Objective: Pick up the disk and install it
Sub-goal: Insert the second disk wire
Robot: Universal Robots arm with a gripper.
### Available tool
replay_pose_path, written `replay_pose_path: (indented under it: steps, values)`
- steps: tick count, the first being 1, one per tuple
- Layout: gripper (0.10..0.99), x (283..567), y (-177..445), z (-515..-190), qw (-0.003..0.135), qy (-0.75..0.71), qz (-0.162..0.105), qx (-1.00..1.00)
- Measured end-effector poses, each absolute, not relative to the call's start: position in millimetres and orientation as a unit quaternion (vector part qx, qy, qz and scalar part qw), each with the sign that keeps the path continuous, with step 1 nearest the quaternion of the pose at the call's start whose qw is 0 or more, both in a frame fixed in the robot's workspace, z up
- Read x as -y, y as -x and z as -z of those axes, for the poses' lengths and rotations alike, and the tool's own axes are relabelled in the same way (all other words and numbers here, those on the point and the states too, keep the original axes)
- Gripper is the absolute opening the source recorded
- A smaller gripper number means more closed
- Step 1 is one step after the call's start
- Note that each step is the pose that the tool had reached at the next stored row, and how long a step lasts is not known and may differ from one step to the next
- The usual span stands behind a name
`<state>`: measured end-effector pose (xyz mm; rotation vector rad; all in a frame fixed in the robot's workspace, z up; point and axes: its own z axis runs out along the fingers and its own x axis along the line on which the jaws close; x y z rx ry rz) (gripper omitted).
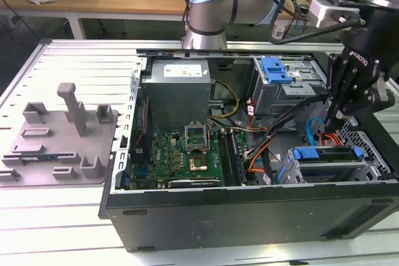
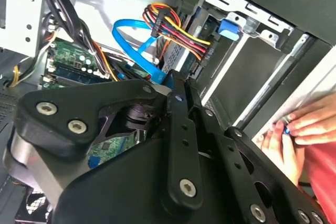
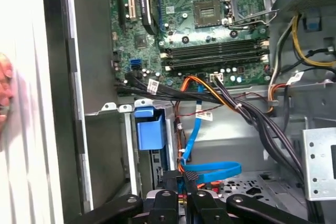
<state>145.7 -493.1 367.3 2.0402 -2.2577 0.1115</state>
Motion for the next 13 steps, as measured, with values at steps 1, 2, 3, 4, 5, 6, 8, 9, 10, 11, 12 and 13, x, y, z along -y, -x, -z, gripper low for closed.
replay_pose_path:
  steps: [1,2,3,4,5,6,8,9,10,11,12,13]
  values:
    - [0.161,496,-146,-367,0.044,-0.669,-0.033,0.741]
    - [0.161,499,-146,-367,0.041,-0.670,-0.029,0.741]
    - [0.161,502,-146,-367,0.038,-0.670,-0.027,0.741]
    - [0.161,505,-146,-367,0.036,-0.670,-0.025,0.741]
    - [0.161,508,-146,-367,0.033,-0.670,-0.023,0.741]
    - [0.161,511,-146,-367,0.031,-0.670,-0.021,0.741]
    - [0.161,522,-146,-366,0.023,-0.670,-0.015,0.741]
    - [0.161,523,-146,-366,0.021,-0.671,-0.014,0.741]
    - [0.161,525,-146,-365,0.019,-0.672,-0.012,0.740]
    - [0.161,526,-146,-365,0.018,-0.673,-0.011,0.739]
    - [0.161,526,-146,-365,0.016,-0.675,-0.010,0.737]
    - [0.161,526,-145,-364,0.014,-0.681,-0.008,0.732]
